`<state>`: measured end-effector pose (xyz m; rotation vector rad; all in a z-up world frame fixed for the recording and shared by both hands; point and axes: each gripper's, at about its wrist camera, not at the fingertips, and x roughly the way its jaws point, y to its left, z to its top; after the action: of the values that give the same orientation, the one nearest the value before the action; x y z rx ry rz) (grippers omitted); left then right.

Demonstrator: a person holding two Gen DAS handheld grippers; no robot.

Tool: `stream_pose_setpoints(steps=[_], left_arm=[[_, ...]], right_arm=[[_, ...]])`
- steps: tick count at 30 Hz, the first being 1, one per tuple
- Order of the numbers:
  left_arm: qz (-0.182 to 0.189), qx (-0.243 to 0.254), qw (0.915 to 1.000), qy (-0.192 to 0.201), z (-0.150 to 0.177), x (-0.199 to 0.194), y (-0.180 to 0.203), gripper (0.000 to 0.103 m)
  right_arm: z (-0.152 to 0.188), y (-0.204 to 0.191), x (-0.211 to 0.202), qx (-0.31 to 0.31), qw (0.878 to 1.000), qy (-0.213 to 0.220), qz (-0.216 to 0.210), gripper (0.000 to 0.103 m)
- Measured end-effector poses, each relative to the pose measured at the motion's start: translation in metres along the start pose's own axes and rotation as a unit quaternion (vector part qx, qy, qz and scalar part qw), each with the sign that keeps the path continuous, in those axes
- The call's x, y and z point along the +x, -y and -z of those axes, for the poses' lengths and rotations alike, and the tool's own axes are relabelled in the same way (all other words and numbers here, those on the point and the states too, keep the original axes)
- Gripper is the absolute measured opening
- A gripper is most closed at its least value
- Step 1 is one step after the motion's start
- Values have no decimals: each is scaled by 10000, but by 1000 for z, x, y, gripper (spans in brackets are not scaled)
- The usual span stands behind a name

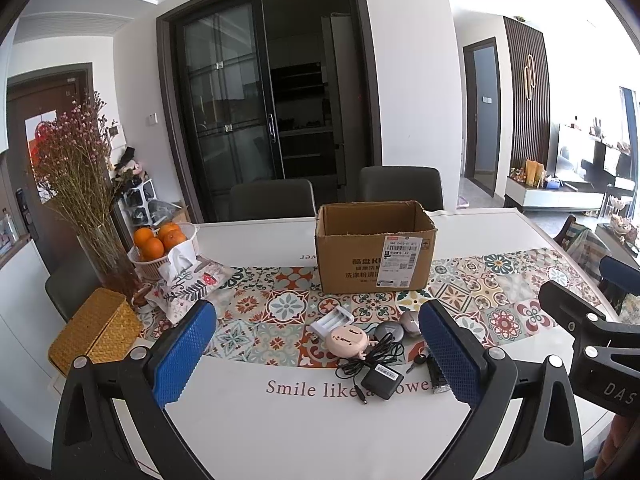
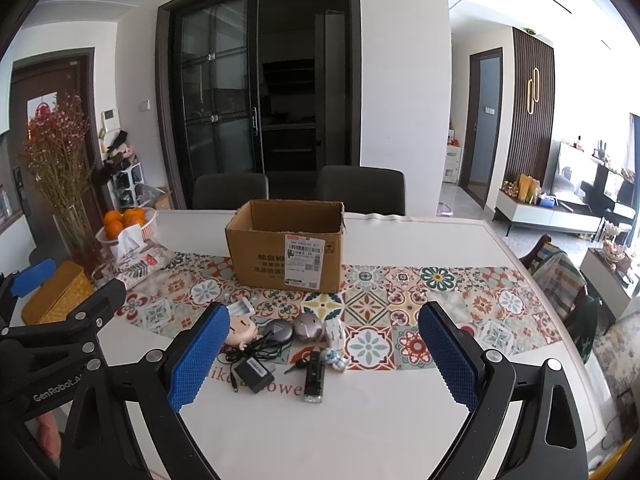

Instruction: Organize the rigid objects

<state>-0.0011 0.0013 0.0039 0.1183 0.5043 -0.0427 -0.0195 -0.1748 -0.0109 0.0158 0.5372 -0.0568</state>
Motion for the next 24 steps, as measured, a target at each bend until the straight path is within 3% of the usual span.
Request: stream_pose_setpoints(steps=[24], left_arm=[[-2, 15, 10000, 36, -3, 0, 3, 103]], right_arm=[[-1, 0, 0, -1, 10000, 12, -7, 96]])
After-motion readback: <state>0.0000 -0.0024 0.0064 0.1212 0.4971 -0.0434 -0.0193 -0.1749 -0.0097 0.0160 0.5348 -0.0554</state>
